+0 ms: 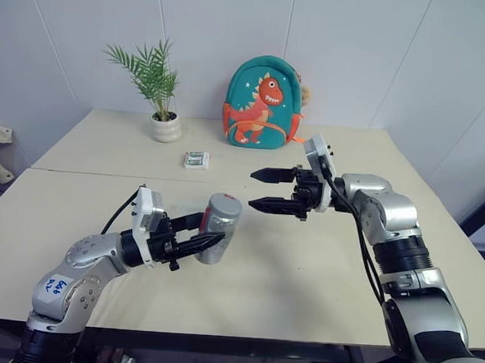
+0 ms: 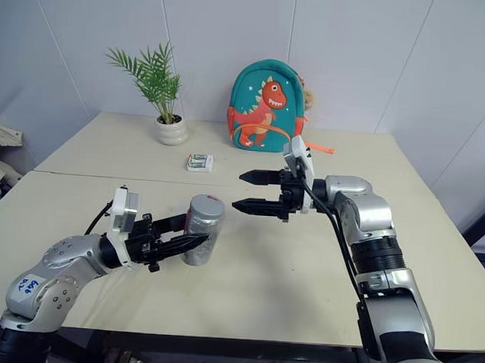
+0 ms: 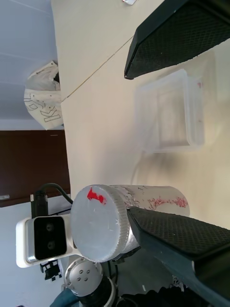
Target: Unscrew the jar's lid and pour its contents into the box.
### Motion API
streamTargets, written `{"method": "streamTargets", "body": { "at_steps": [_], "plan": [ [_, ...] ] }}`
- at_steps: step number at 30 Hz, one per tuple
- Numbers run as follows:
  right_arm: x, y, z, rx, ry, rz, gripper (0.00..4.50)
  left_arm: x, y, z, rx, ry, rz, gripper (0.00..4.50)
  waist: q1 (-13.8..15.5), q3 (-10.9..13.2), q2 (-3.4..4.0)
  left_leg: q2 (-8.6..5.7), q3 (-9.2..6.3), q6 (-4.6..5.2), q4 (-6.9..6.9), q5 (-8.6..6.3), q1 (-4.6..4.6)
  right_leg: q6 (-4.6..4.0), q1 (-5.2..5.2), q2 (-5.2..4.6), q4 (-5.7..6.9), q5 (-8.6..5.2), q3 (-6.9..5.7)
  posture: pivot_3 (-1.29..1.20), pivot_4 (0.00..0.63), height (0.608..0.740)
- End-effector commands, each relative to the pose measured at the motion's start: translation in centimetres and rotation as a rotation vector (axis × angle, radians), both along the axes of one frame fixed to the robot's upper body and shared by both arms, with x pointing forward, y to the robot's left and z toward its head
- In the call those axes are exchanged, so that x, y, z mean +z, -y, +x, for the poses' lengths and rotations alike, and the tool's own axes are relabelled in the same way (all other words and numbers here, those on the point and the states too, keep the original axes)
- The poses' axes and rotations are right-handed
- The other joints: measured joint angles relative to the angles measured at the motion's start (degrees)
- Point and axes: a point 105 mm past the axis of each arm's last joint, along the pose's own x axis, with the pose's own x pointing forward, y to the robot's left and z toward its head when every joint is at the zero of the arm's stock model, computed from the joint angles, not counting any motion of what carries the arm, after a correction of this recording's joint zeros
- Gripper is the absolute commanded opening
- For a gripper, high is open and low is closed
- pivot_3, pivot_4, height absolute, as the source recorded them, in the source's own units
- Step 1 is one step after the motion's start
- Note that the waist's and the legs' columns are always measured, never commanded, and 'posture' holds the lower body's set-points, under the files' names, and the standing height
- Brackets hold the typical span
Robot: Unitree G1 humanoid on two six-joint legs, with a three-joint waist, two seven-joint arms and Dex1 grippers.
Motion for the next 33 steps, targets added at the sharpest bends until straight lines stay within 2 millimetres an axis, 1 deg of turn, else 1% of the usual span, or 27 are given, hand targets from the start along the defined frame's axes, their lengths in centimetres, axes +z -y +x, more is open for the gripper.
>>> {"method": "streamTargets", "body": {
  "at_steps": [1,4,7,11,15,25,29,33],
  "plan": [
    [3.3,-0.7,-2.3,0.101,0.043,0.084,4.47,0.9,-0.3,-0.2,0.031,0.082,-0.026,1.99,0.01,0.0,0.0,0.0,0.01,0.0,0.0,0.0,0.0,0.0,0.0,0.0,0.0,0.0,0.01,0.0,0.15,0.74],
    [3.7,-1.9,-3.8,0.154,0.047,0.103,4.47,0.7,-0.5,0.1,0.062,0.095,-0.043,1.99,-0.07,0.0,0.0,0.03,0.01,-0.02,0.01,-0.02,0.0,0.0,0.0,0.02,-0.01,0.0,0.02,0.0,0.15,0.74],
    [3.4,-3.6,-4.8,0.172,0.055,0.106,4.47,0.8,-0.7,0.5,0.093,0.103,-0.079,1.99,0.04,0.0,0.01,0.06,0.02,-0.03,0.02,-0.02,0.01,-0.03,-0.01,0.05,0.03,-0.01,0.01,0.0,0.15,0.74],
    [2.7,-5.4,-4.9,0.149,0.075,0.087,4.47,0.7,-0.7,1.1,0.125,0.104,-0.107,1.99,0.11,0.0,0.0,0.04,0.02,-0.03,0.12,-0.02,0.01,-0.05,0.01,0.05,0.04,0.02,0.01,0.0,0.15,0.74],
    [2.4,-6.8,-3.9,0.071,0.114,0.076,4.47,0.8,-0.5,1.3,0.139,0.115,-0.138,1.99,0.06,0.0,0.0,0.06,0.04,-0.03,0.17,-0.02,0.0,-0.08,0.01,0.05,0.04,0.06,0.01,0.0,0.15,0.74],
    [2.8,-7.6,-3.0,0.041,0.158,0.09,4.47,1.0,0.4,0.9,0.107,0.147,-0.188,1.99,0.03,0.0,0.0,0.11,0.05,-0.03,0.16,-0.02,0.01,-0.1,-0.01,0.11,0.08,0.06,0.01,0.0,0.15,0.74],
    [2.7,-7.4,-2.4,0.029,0.149,0.092,4.47,1.0,0.5,0.9,0.1,0.151,-0.193,1.99,0.07,0.0,0.0,0.1,0.05,-0.03,0.16,-0.02,0.01,-0.1,0.0,0.11,0.07,0.06,0.01,0.0,0.15,0.74],
    [2.7,-6.8,-2.0,0.018,0.132,0.098,4.47,1.1,0.5,0.9,0.098,0.152,-0.195,1.99,0.03,0.0,0.0,0.1,0.05,-0.03,0.16,-0.02,0.01,-0.1,-0.01,0.11,0.07,0.06,0.01,0.0,0.15,0.74]
  ]
}}
